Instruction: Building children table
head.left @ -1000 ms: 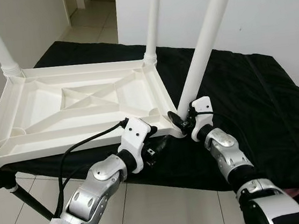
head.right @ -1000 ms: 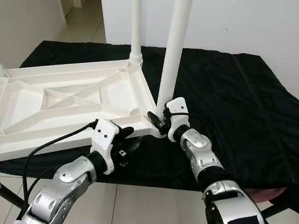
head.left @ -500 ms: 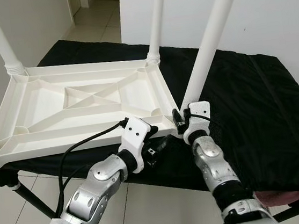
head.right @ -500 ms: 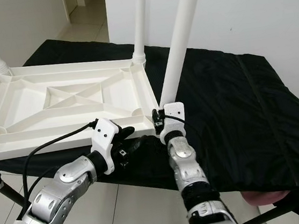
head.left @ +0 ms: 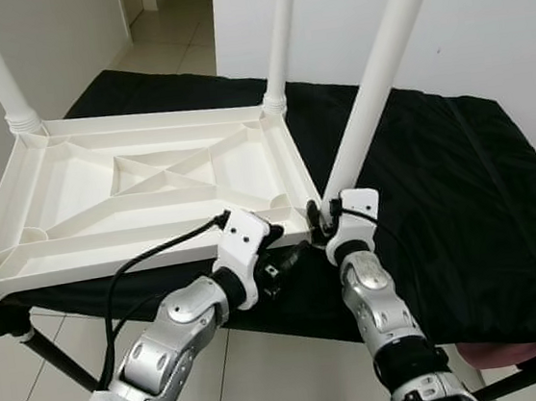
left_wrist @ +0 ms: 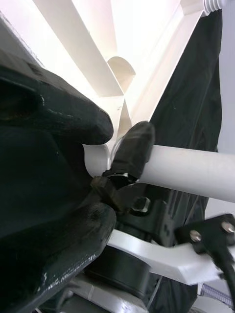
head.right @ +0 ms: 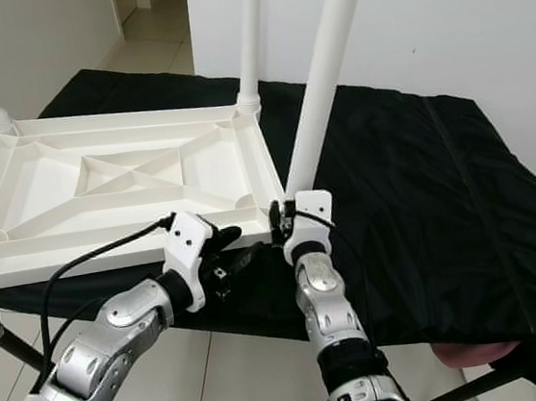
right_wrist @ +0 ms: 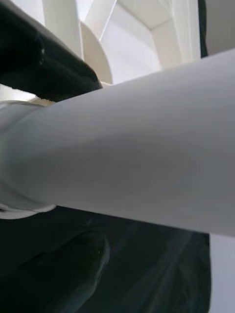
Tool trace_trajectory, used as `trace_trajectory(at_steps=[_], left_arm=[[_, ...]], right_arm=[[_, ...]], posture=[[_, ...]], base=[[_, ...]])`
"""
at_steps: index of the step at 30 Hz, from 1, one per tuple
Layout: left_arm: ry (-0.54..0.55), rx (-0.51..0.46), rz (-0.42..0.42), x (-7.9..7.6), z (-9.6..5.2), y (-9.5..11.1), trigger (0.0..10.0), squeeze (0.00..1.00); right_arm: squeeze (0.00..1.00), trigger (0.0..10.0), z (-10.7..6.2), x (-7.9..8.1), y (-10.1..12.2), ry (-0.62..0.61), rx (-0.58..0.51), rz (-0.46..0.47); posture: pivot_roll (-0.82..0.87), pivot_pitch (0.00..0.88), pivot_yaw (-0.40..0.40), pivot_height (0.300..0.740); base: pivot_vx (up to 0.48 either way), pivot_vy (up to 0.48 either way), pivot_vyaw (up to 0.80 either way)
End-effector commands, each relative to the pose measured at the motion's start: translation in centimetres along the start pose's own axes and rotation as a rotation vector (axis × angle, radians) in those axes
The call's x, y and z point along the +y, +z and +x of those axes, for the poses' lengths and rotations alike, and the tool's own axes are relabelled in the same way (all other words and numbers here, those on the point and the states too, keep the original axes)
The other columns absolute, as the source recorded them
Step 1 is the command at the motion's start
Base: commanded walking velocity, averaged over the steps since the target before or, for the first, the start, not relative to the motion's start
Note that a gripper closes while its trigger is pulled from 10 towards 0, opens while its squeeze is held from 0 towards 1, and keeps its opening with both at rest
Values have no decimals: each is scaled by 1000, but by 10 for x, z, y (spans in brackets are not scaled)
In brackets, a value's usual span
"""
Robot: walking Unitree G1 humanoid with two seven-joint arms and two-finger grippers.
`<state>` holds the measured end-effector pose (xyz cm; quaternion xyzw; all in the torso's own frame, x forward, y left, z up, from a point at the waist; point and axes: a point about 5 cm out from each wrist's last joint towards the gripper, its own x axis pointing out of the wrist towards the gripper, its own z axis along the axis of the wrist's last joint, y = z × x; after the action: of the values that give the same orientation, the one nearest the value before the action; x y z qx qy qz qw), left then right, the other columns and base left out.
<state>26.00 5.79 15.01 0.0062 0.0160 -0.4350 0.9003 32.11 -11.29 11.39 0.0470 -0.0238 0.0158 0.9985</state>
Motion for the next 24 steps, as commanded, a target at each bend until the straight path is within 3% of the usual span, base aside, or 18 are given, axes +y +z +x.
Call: trace_trajectory(at_steps=[1,2,3,7,11,16,24], left_arm=[[-130,-13,11,-8,1,4,10000,0],[-129,-13,11,-8,1,4,10000,0],[-129,-14,10,-8,1,4,10000,0],[-128,-17,10,-7,2,4,10000,0],[-129,-18,10,-7,3,5,10000,0],[-134,-19,16,-6,5,6,10000,0],[-137,-17,19,-5,4,7,10000,0]], right_arm=[[1000,10000,-1,-2,1,4,-1,3],[1000,10000,-1,-3,2,24,-5,0],[0,10000,-2,-7,2,71,-3,-28],[0,10000,0,-20,-3,216,15,-49],[0,10000,2,-22,-3,284,21,-60],[0,10000,16,-31,6,411,6,-126],[0,10000,32,-29,11,545,35,-160]], posture=[[-29,0,-92,740],[-29,0,-92,740],[-29,0,-93,740],[-31,0,-92,740],[-32,0,-90,740],[-29,0,-86,740],[-16,0,-88,740]], base=[[0,0,0],[0,0,0],[0,0,0],[0,0,0],[0,0,0],[0,0,0],[0,0,0]])
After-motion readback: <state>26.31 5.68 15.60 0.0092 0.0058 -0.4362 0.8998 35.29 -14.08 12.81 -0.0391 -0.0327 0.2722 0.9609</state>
